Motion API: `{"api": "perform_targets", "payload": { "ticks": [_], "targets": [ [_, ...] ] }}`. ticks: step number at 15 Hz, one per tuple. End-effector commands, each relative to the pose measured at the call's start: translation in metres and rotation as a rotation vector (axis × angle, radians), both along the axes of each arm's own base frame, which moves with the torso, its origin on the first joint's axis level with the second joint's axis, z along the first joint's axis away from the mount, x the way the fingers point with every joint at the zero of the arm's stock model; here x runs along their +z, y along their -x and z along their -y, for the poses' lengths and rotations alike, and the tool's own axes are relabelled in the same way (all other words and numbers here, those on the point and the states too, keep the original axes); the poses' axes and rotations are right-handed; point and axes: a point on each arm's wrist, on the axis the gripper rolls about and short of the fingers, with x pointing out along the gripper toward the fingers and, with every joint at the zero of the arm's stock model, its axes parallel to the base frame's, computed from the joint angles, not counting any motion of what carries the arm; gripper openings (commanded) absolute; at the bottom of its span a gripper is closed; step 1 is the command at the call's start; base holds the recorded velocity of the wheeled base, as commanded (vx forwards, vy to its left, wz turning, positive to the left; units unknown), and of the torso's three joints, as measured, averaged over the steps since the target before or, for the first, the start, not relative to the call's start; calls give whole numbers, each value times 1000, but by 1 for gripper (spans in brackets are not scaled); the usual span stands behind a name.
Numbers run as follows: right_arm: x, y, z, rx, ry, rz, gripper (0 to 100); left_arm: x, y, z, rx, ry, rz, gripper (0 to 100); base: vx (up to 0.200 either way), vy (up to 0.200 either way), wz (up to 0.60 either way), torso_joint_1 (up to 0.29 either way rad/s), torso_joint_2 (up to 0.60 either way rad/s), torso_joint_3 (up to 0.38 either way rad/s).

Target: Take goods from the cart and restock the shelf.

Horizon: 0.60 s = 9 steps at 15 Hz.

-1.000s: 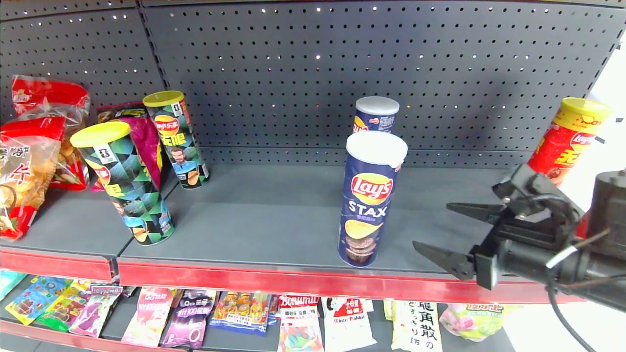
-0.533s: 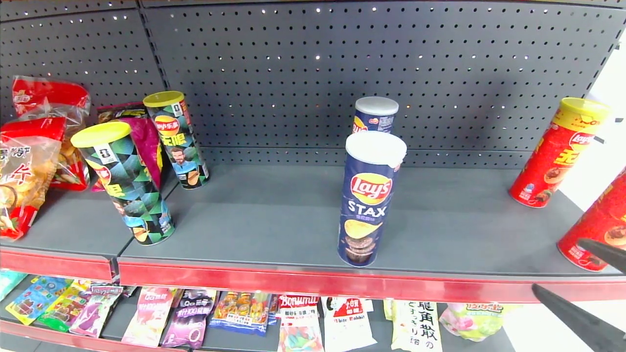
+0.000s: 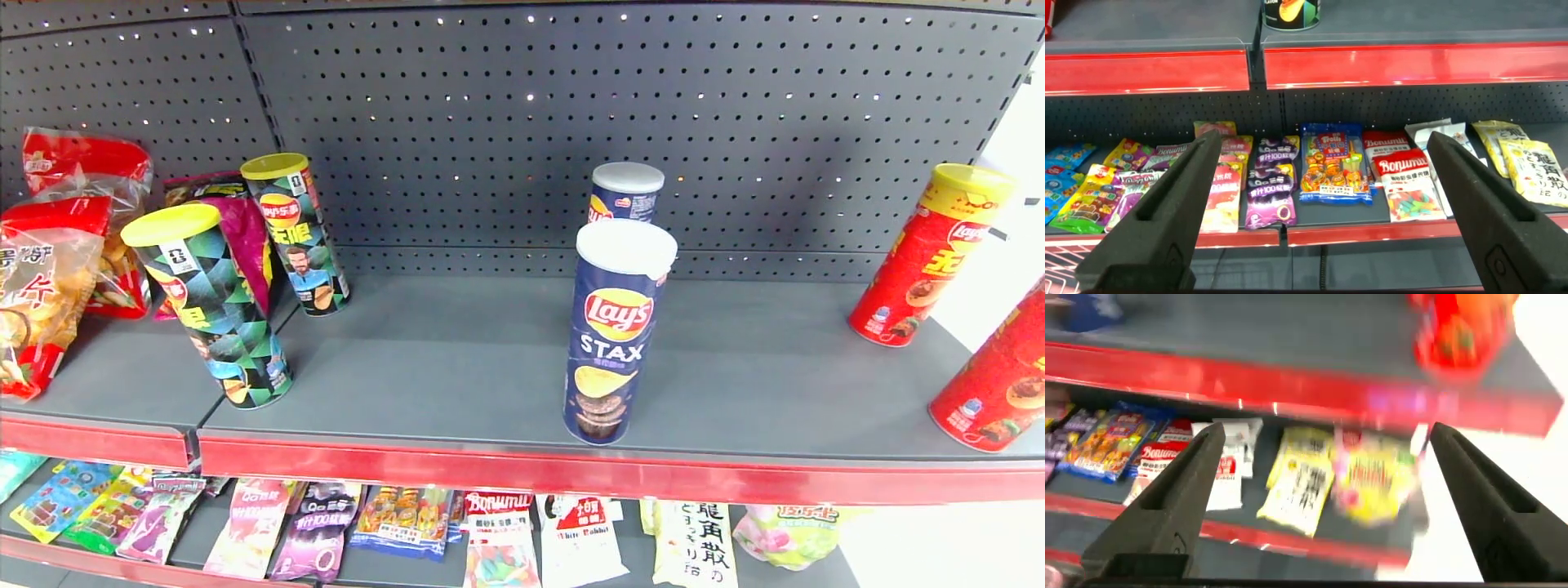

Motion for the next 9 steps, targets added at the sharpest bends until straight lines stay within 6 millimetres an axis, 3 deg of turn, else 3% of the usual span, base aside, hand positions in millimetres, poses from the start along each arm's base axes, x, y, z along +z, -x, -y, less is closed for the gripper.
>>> {"api": "perform_targets", "payload": {
  "ticks": [1,5,9],
  "targets": [
    [-6,5,0,-26,2,34,100,0,0,0,1,0,-2,100,0,0,0,0,0,0],
    [-7,7,2,122,9,56,100,0,0,0,1,0,-2,100,0,0,0,0,0,0],
    [-9,13,1,69,68,145,100,0,0,0,1,0,-2,100,0,0,0,0,0,0]
  ]
}}
